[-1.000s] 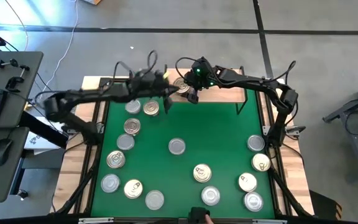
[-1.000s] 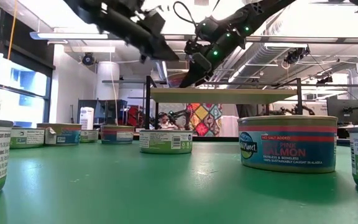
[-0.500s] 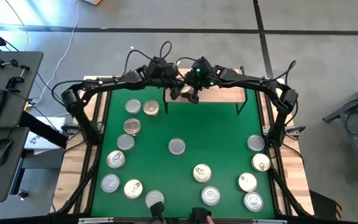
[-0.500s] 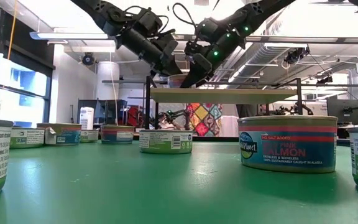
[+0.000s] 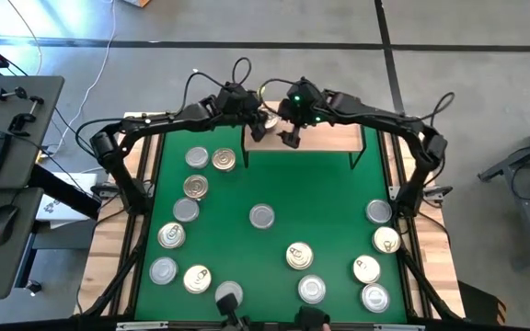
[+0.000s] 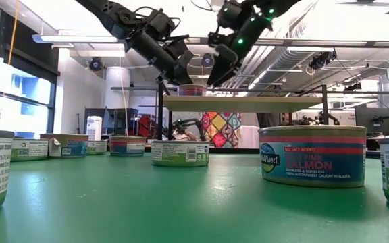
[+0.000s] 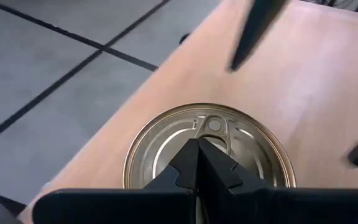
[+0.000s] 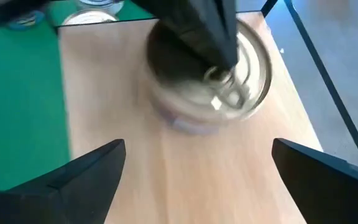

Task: Stack canned seafood by type on shelf
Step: Put the blue pink tuna can on the shelf, then put the green tuna can on the shelf

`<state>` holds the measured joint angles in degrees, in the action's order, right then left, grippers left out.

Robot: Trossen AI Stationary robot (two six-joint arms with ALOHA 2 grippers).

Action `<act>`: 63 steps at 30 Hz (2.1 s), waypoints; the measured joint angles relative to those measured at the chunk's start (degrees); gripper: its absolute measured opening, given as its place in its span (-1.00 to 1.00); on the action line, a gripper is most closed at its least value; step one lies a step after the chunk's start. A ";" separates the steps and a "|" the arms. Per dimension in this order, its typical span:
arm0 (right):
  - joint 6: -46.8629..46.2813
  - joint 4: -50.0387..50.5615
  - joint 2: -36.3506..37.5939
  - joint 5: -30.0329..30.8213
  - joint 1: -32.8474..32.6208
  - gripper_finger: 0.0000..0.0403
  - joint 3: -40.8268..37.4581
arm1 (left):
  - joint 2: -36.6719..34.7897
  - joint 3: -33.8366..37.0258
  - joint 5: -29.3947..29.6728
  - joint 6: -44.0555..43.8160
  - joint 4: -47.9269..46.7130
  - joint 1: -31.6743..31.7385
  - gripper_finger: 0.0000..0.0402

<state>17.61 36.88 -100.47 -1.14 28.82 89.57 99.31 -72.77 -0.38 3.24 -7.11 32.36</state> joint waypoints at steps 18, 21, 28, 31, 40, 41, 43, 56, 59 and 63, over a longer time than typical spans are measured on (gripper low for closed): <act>-22.51 -13.65 30.19 20.05 -21.02 0.98 -35.80 | 0.22 0.20 -0.41 -0.06 3.30 4.83 -1.00; -26.71 -14.19 32.57 25.24 -26.08 0.98 -38.48 | 0.22 0.23 -0.37 0.12 4.22 4.85 -1.00; -35.97 -18.89 34.47 32.53 -36.30 0.98 -43.49 | -1.68 0.44 -0.07 2.54 6.06 4.34 -1.00; -36.86 -23.35 34.38 32.63 -40.65 0.98 -47.00 | -4.42 0.39 -0.09 4.43 6.17 3.15 -1.00; -42.35 -35.92 33.97 33.77 -51.83 0.98 -56.18 | -15.35 0.23 -0.13 11.40 -6.30 -5.77 -1.00; -42.85 -37.80 33.80 35.09 -52.84 0.98 -57.18 | -16.27 0.56 -0.15 11.45 -8.18 -7.20 -1.00; -42.98 -43.46 33.02 38.52 -54.85 0.98 -59.63 | -17.95 2.44 -0.27 10.52 -9.30 -10.15 -1.00; -43.29 -64.29 20.17 42.28 -56.90 0.98 -66.50 | -21.49 23.97 4.19 -3.66 1.46 -29.88 -1.00; -44.86 -65.96 17.07 37.56 -54.82 0.98 -66.50 | -21.49 28.29 6.80 -8.15 6.39 -34.98 -1.00; -45.22 -70.68 13.44 30.26 -51.65 0.96 -66.36 | -21.41 32.77 10.37 -15.44 9.73 -40.93 -1.00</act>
<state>-27.62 -33.80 -87.03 29.12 -22.83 23.21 77.90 -40.01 9.99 -12.20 2.62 -8.57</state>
